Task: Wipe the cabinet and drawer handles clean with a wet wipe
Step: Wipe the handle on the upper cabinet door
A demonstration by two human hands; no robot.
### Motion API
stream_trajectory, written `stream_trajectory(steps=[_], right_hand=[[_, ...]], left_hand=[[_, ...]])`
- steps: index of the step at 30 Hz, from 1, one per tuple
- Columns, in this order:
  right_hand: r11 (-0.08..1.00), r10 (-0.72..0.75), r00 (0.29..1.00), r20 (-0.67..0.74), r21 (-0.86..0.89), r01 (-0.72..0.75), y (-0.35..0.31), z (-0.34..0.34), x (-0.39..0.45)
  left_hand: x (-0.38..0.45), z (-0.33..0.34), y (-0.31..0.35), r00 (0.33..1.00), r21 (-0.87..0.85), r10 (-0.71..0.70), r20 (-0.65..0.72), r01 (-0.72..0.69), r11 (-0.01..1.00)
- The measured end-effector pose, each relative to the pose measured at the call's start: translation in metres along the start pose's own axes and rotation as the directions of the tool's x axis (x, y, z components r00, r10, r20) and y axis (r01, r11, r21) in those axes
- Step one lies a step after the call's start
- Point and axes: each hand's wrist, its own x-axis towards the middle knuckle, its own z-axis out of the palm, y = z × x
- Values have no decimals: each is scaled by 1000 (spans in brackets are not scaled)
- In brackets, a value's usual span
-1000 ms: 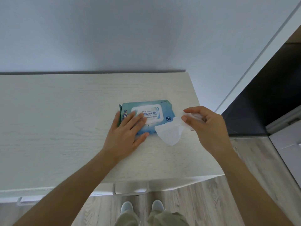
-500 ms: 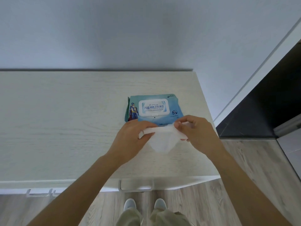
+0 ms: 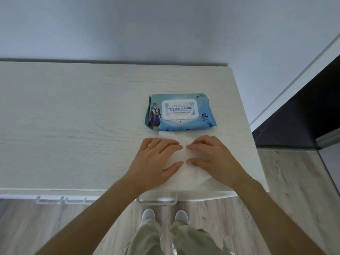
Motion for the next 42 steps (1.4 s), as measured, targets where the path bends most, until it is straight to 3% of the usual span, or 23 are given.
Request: stream_trajectory(steps=[3, 9, 12, 15, 17, 19, 21, 24, 28, 32, 34, 37, 40, 42], right_hand=[[997, 50, 999, -21, 54, -49, 6, 2, -4], [992, 78, 995, -57, 107, -72, 1, -1, -3], [925, 218, 976, -15, 322, -202, -3, -13, 2], [923, 249, 968, -13, 307, -233, -2, -21, 12], [944, 251, 968, -16, 226, -241, 2, -20, 17], [962, 239, 970, -35, 145, -231, 6, -16, 17], [979, 182, 981, -72, 106, -174, 9, -12, 15], [982, 128, 989, -72, 147, -117, 9, -11, 11], [969, 150, 981, 121, 180, -170, 5, -12, 11], [990, 110, 959, 260, 54, -128, 3, -8, 16], [993, 108, 973, 204, 16, -114, 3, -6, 16], [999, 39, 997, 73, 26, -41, 0, -3, 16], [972, 94, 994, 62, 208, -105, -7, -7, 14], [875, 171, 983, 67, 449, -183, -11, -16, 14]], left_hand=[[-6, 5, -7, 992, -49, -89, 88, 94, 994], [2, 1, -6, 985, -155, -165, -54, 155, 976], [9, -9, -1, 928, -425, -372, -12, 332, 842], [16, -11, -3, 895, -530, -446, 22, 389, 754], [18, -11, -3, 896, -455, -441, 59, 417, 787], [17, -6, -5, 930, -142, -368, 2, 364, 920], [15, -1, -5, 957, 71, -281, -71, 286, 956], [16, -4, 0, 962, 27, -244, -118, 249, 968], [10, -4, 5, 977, -55, -210, 48, 212, 976], [0, 6, -3, 976, -109, -125, 176, 145, 983], [-4, 9, -6, 980, -122, -134, 150, 153, 981], [-4, 11, -5, 984, -112, -178, -18, 175, 978], [0, 4, -1, 959, -258, -276, -63, 251, 933], [5, -3, 5, 904, -502, -426, 42, 388, 773]])
